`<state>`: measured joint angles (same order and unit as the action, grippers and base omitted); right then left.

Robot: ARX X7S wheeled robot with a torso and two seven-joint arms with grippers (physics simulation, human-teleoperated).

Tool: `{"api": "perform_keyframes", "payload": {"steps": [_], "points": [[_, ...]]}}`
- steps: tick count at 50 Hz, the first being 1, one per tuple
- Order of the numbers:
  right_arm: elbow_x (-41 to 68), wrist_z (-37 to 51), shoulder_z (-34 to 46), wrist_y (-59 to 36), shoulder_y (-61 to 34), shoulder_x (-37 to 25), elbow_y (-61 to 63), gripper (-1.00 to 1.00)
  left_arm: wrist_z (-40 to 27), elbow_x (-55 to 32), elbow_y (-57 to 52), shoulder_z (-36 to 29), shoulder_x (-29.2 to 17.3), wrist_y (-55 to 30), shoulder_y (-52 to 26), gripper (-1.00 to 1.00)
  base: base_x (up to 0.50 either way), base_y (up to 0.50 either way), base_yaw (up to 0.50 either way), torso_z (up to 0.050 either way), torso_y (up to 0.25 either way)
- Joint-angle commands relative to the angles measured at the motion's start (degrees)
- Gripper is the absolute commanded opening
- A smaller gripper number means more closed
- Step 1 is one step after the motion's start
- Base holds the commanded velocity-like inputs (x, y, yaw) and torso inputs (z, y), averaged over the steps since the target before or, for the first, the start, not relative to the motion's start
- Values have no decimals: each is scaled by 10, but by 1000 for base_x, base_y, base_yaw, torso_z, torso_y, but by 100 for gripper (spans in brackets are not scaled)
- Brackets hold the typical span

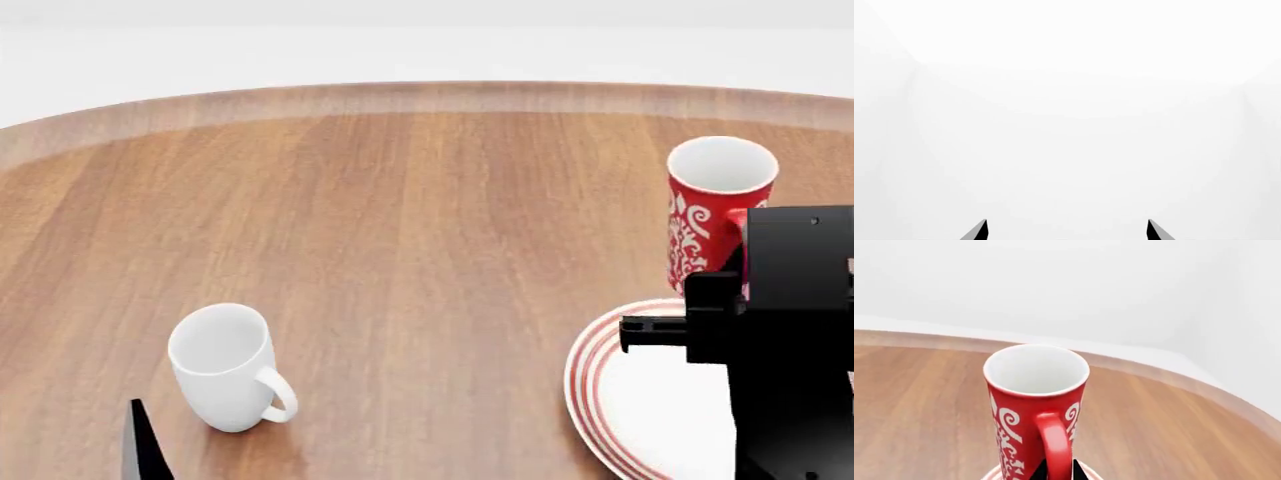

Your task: Pick up the red mug and put it on the plate

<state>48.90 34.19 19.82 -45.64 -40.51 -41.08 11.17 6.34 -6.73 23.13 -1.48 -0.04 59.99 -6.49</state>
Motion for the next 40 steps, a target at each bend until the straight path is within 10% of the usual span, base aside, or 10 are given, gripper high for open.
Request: {"api": "perform_keyframes", "payload": {"steps": [1, 40], "points": [[-37, -113, 23, 30, -65, -16, -95, -100, 0, -1, 3, 0, 0, 0, 0, 100, 0, 0, 0, 0, 0], [-126, -463, 75, 265, -165, -13, -446, -100, -3, 0, -2, 0, 0, 0, 0, 100, 0, 0, 0, 0, 1]]}}
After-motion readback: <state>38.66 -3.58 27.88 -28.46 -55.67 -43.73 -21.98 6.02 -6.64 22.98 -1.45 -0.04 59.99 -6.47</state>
